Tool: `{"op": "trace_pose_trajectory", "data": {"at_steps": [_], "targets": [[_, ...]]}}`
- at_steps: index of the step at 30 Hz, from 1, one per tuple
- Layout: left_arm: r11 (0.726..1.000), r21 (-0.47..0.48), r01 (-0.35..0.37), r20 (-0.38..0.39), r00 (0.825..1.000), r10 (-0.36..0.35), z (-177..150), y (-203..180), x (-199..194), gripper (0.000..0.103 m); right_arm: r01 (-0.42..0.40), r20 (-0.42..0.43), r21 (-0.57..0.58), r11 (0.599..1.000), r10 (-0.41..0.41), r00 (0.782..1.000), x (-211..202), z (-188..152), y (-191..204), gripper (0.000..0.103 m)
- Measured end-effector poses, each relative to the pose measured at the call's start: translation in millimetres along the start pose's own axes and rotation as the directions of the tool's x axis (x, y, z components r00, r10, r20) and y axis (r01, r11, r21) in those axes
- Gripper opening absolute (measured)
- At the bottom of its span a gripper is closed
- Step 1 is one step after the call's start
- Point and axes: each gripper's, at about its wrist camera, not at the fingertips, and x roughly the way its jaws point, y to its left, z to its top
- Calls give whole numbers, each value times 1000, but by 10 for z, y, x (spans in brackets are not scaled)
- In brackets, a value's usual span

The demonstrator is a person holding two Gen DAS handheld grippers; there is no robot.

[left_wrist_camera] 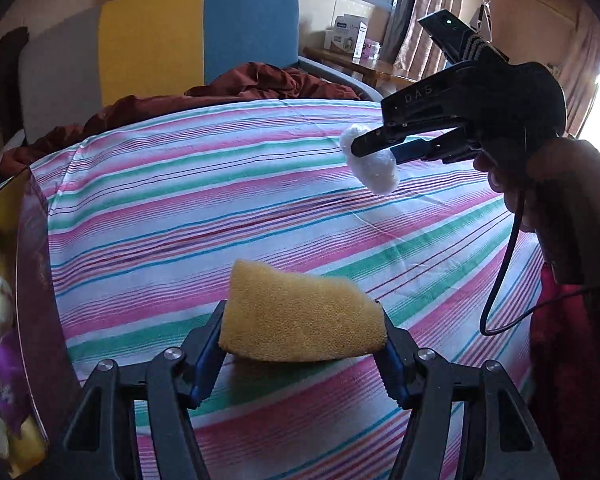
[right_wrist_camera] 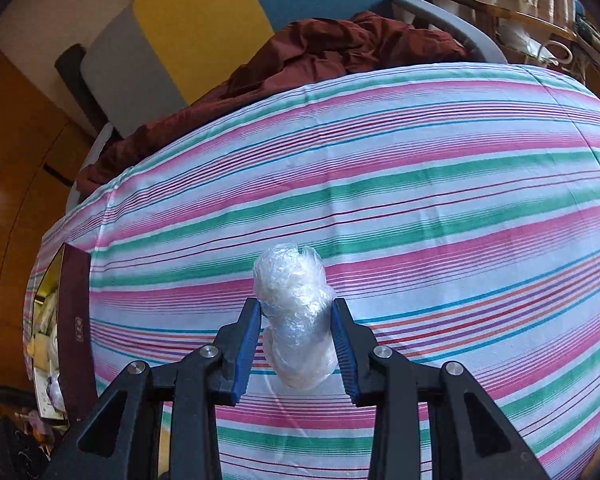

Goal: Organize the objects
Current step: 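Grasp the yellow sponge with the left gripper while the right gripper holds the bundle, then carry the sponge over the gold tray and release it with the left gripper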

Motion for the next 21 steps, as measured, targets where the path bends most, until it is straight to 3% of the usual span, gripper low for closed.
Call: {"op": "trace_pose_trajectory", "data": {"at_steps": [3,8,21], "targets": [[1000,4,-1,10,1000,1,-3,-23,14,66,-27,-22,-55,998,26,999,29,-74,138,35],[1000,-17,20,27,999,-20,-13,-1,67,66,18,-59,-118,993,-25,998,172,-137,252,35],[1000,-3,-6,33,999,6,-8,-36,-3,66,45,-45,-147,988,-52,998,158,-150,250,35]]}}
